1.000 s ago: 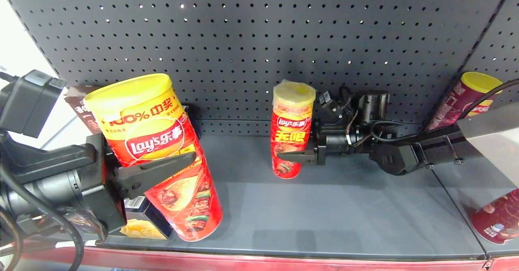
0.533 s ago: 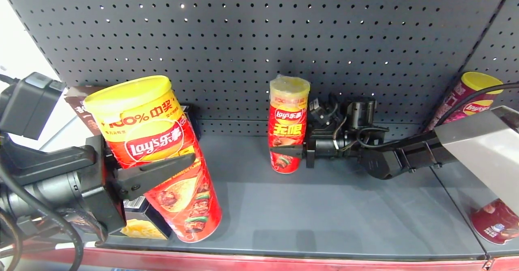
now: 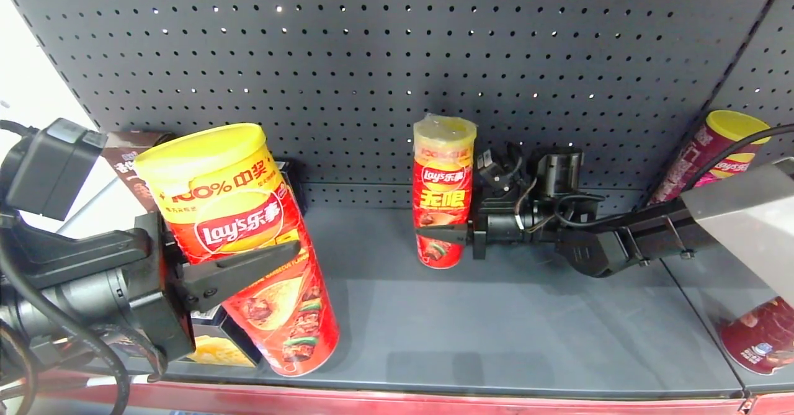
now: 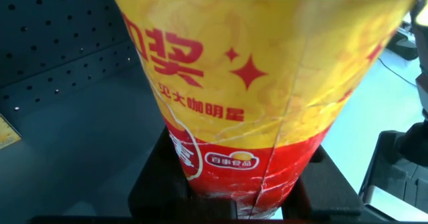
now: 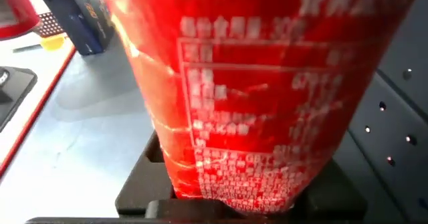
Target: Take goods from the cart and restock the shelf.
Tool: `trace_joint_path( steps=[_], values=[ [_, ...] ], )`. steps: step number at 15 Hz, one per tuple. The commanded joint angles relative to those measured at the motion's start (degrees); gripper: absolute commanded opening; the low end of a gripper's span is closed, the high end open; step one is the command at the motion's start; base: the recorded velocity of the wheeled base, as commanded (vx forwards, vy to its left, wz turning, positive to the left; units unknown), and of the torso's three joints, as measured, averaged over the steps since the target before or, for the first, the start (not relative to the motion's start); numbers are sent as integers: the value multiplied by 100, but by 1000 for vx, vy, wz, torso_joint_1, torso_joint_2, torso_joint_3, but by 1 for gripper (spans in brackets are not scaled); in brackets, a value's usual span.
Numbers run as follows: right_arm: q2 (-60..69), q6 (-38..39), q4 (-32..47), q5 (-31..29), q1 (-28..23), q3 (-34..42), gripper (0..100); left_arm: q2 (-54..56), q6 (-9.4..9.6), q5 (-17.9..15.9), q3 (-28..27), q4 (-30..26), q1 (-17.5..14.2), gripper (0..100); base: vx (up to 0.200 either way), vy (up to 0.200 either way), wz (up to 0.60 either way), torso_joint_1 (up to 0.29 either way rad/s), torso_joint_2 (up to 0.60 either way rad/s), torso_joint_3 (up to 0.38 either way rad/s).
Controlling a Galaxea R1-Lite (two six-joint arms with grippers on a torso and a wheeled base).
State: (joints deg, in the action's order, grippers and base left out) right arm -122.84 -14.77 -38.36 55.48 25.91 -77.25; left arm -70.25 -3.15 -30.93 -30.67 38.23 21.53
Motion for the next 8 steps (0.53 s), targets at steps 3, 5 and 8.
trace_joint_path(
  steps=[3, 5, 8],
  values=[
    [903, -25, -954, -125, 108, 1309, 0, 3, -2, -10, 0, 0, 0, 0, 0, 0, 0, 0, 0, 0],
    [1368, -17, -1666, -318, 345, 2487, 0, 3, -2, -1, 0, 0, 0, 0, 0, 0, 0, 0, 0, 0],
    [1790, 1, -2140, -459, 591, 3392, 0, 3, -2, -1, 0, 0, 0, 0, 0, 0, 0, 0, 0, 0]
  ],
)
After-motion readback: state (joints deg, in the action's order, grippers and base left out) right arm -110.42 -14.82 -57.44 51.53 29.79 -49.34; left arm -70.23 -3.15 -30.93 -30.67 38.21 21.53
